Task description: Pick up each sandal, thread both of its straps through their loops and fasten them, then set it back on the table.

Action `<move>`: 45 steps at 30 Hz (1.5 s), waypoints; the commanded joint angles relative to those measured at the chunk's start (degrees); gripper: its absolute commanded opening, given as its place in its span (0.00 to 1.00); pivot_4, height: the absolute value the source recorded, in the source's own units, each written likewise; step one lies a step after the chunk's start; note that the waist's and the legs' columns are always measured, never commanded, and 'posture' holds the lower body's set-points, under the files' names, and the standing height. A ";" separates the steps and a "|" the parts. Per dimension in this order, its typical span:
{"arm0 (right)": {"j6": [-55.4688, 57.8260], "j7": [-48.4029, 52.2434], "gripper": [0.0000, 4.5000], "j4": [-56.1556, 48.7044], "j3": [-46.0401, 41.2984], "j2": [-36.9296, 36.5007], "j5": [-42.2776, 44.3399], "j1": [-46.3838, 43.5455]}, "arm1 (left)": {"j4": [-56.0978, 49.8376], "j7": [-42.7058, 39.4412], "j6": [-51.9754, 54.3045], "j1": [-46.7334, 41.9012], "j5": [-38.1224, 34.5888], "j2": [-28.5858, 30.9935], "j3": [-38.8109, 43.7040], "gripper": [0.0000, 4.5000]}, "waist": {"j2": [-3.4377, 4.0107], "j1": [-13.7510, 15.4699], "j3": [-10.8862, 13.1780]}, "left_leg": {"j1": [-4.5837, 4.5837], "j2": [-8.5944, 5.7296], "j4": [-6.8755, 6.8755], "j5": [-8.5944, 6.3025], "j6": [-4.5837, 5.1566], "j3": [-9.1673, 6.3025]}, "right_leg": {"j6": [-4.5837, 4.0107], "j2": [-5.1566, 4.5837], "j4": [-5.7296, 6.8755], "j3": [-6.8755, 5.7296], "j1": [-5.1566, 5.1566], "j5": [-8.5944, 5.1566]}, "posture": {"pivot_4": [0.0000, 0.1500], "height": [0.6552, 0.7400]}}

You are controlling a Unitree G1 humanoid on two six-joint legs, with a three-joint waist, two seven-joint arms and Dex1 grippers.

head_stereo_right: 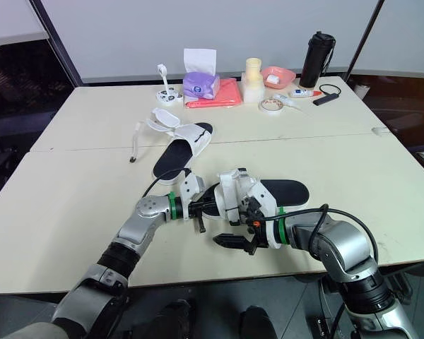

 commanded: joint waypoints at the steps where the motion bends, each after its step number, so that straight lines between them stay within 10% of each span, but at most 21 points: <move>1: -1.15 -0.26 0.60 0.49 -0.68 -0.07 -0.12 -1.41 | -0.26 -0.35 1.12 0.96 0.66 -0.35 -1.65 0.00 | 0.00 0.00 0.00 | 0.00 0.00 0.00 0.00 0.00 0.00 | 0.00 0.00 0.00 0.00 0.00 0.00 | 1.00 1.00; 7: -1.13 0.42 0.01 1.81 -0.83 -0.75 -0.09 -1.87 | -0.44 -0.31 1.35 1.17 0.68 -0.45 -1.66 0.00 | 0.00 -0.01 0.00 | 0.00 -0.01 -0.02 0.00 0.00 0.01 | 0.00 0.00 0.00 0.00 0.00 0.00 | 1.00 1.00; 30: -1.58 10.59 0.01 -15.58 3.47 -14.56 4.54 8.53 | -1.32 -0.44 2.47 1.76 0.60 0.09 -1.81 0.00 | -0.02 1.10 0.00 | -0.03 0.02 -0.04 -0.05 0.05 0.08 | 0.04 -0.01 -0.11 -0.02 0.00 -0.03 | 1.00 1.00; 45: 1.82 8.51 0.01 -1.97 -3.61 -9.69 10.18 -20.66 | 0.37 0.20 0.26 1.97 2.57 0.40 -3.60 0.00 | -0.02 1.14 0.04 | -0.11 0.03 -0.05 -0.05 0.06 0.09 | 0.02 -0.02 -0.11 -0.01 -0.09 -0.02 | 1.00 1.00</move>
